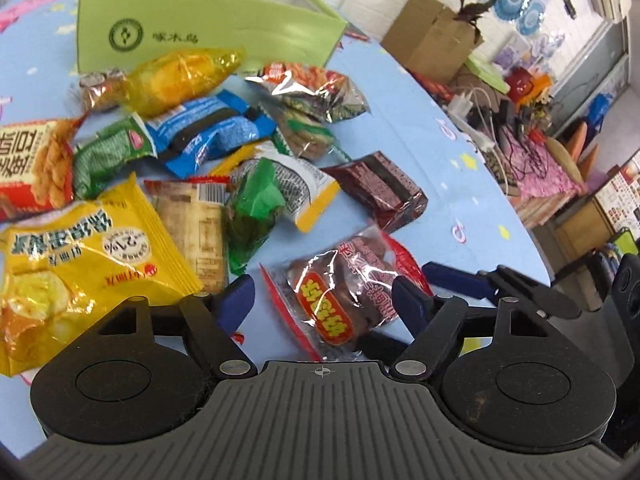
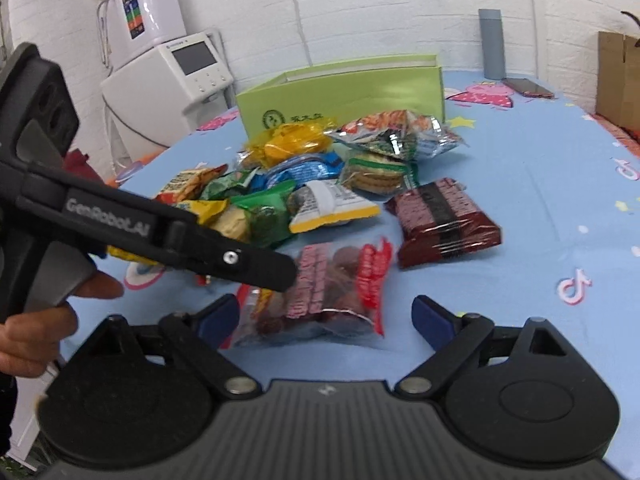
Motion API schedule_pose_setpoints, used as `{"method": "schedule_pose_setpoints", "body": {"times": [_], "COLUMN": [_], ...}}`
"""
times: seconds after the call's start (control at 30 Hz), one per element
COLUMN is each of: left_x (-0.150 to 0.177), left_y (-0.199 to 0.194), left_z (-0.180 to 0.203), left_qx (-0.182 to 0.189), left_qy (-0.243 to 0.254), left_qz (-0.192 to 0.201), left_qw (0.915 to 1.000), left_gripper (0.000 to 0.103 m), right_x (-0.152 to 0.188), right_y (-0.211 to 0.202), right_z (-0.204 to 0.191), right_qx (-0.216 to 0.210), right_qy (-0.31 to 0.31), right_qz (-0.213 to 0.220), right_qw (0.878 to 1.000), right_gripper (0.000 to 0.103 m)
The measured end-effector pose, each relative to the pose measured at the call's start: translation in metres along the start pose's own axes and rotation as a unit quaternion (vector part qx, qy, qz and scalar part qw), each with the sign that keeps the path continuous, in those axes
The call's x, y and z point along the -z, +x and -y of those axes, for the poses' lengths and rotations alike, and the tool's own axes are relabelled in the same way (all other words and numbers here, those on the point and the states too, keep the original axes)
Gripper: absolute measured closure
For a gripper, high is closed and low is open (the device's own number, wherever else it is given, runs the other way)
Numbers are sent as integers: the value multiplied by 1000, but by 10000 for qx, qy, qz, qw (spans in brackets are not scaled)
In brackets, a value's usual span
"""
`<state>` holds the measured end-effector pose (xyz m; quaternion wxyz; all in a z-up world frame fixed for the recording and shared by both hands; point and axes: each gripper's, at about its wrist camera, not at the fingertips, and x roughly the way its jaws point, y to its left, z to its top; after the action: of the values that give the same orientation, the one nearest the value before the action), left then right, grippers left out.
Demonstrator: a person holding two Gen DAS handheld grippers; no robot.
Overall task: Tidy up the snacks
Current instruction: 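Grasp the red-wrapped date packet with the left tool, then carry the red date packet into the green box and open the left tool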
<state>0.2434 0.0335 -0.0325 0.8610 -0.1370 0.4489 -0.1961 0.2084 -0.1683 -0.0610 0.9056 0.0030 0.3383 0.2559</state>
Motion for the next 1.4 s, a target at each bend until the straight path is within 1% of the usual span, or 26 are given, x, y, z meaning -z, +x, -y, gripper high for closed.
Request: {"method": "schedule_pose_setpoints", "body": {"times": [0.03, 0.13, 0.2, 0.3, 0.33, 0.37, 0.4, 0.43, 0.47, 0.5, 0.53, 0.6, 0.67, 0.73, 0.83, 0.93, 1.0, 1.07, 1.23, 1.33, 1.4], "left_x": [1, 8, 11, 12, 11, 11, 11, 10, 11, 11, 10, 6, -1, -11, -32, -60, -85, -112, -184, -221, -239], "left_y": [-1, 1, 2, 2, 3, 5, 6, 8, 9, 9, 8, 7, 3, -3, -9, -15, -21, -28, -34, -25, -13], "left_z": [-1, -5, -7, -6, -6, -6, -5, -4, -1, 0, 0, 0, 1, 5, 7, 0, -7, -14, -42, -66, -85], "left_qx": [29, 111, 196, 205, 242, 272, 232, 176, 55, -9, 30, 49, 158, 207, 157, 141, 111, 3, -489, -786, -838], "left_qy": [3, -125, -247, -295, -317, -330, -304, -215, -111, -54, -84, -110, -159, -93, -26, -81, -92, -70, 3, -6, -131], "left_qz": [-6, -49, -42, 18, 24, 35, 60, 65, 83, 104, 90, 85, 101, 225, 423, 567, 756, 973, 1406, 1456, 1362], "left_qw": [10000, 9998, 9995, 9994, 9992, 9991, 9993, 9996, 9999, 9999, 9999, 9999, 9997, 9995, 9990, 9983, 9970, 9952, 9889, 9862, 9870], "left_gripper": [37, 38, 38, 40, 43, 45, 54, 68, 75, 83, 89, 93, 94, 94, 94, 94, 94, 94, 94, 94, 94], "right_x": [0, 0, 0, -3, -4, -5, -5, -5, -4, -4, -3, -3, -8, -18, -37, -61, -85, -113, -197, -240, -259], "right_y": [-2, -3, 0, 7, 12, 17, 21, 23, 22, 21, 18, 12, 3, -2, 0, 8, 14, 26, 79, 123, 155], "right_z": [1, 3, 0, -6, -6, -7, -6, -7, -12, -15, -18, -19, -18, -20, -21, -17, -15, -13, -12, -14, -12], "right_qx": [76, 130, 109, 72, 82, 76, 15, -53, 25, 4, 6, 45, 16, 60, 131, 29, -62, -179, -542, -693, -748], "right_qy": [-5, -41, -159, -421, -473, -504, -501, -507, -578, -609, -562, -485, -354, -419, -481, -428, -443, -494, -626, -709, -682], "right_qz": [22, -4, -45, -91, -134, -194, -230, -196, -212, -237, -217, -182, -81, 14, 133, 263, 429, 568, 646, 495, 319], "right_qw": [10000, 9999, 9998, 9990, 9988, 9985, 9985, 9985, 9981, 9979, 9982, 9986, 9993, 9991, 9987, 9987, 9981, 9970, 9945, 9938, 9943], "right_gripper": [10, 10, 10, 11, 13, 22, 23, 26, 27, 26, 27, 29, 29, 29, 29, 29, 29, 29, 29, 30, 30]}}
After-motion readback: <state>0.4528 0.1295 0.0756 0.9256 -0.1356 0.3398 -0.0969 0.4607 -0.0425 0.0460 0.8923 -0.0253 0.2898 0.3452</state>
